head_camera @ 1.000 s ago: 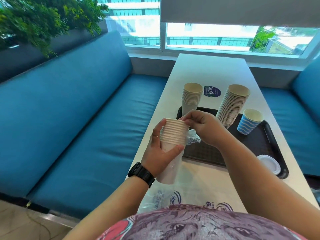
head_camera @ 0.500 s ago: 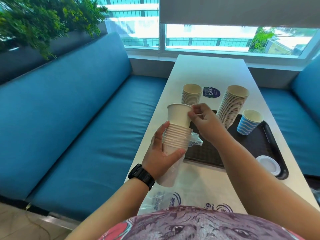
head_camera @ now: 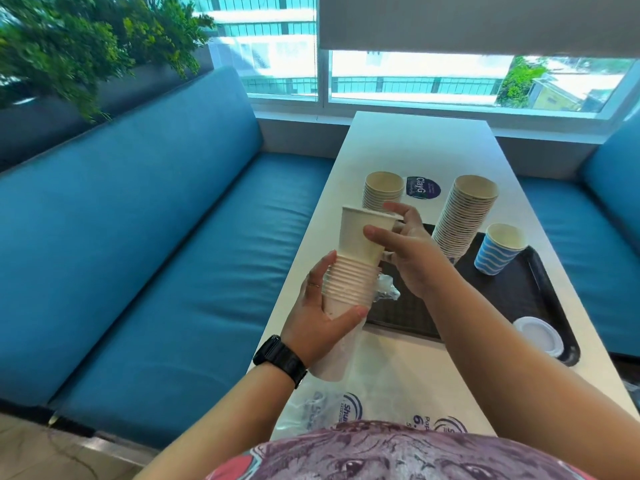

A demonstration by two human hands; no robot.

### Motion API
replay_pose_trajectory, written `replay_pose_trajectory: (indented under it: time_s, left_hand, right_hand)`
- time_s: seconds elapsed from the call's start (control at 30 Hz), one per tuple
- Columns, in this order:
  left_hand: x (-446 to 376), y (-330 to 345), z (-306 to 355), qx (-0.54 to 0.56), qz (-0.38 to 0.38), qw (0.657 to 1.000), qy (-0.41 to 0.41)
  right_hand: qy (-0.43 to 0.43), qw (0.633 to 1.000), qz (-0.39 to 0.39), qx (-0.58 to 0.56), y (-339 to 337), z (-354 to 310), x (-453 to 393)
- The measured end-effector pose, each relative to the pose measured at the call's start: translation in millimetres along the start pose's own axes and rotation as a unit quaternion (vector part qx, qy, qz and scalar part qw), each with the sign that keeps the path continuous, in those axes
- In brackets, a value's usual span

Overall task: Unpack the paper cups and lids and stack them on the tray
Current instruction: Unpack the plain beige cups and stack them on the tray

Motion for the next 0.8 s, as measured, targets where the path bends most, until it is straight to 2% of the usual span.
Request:
replay_pose_trajectory:
  time_s: [0.07,0.17,0.3,0.4,0.57,0.8]
  left_hand:
    - [-1,-1,-3,0.005,0.003,1.000,-0.002]
    - [-2,-3,-9,0.011,0.011,1.000,-0.006]
    - [-6,-3,-17,0.020,0.013,1.000,-0.020]
    - [-9,-2,-19,0.025,0.014,0.999,-0.034]
    - [-12,-2,-25,0.015,0.016,0.999,-0.040]
    - [-14,-2,-30,0.024,0.027,0.998,-0.049]
  right_hand:
    - [-0.040,0.999,0.036,-0.005,-7,-12,-10]
    - [-0.107,0.986,0.109,0.069,-23,-33,-25]
    - [-0.189,0.944,0.182,0.199,-35,-62,-51]
    - [-0.226,0.914,0.217,0.256,-41,-77,-74]
    - [-0.220,0.888,0.236,0.329,-45,-79,-105]
    - [-0.167,0.877,0.214,0.397,-49,-42,-123]
Point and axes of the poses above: each hand's wrist, its own x-axis away from the middle knuckle, its own y-axis out of the palm, z = x × y, the point moved 6 cm from there along -x, towards the middle knuckle, and after that the axes turned 4 degrees about x, right-handed, at the moved point
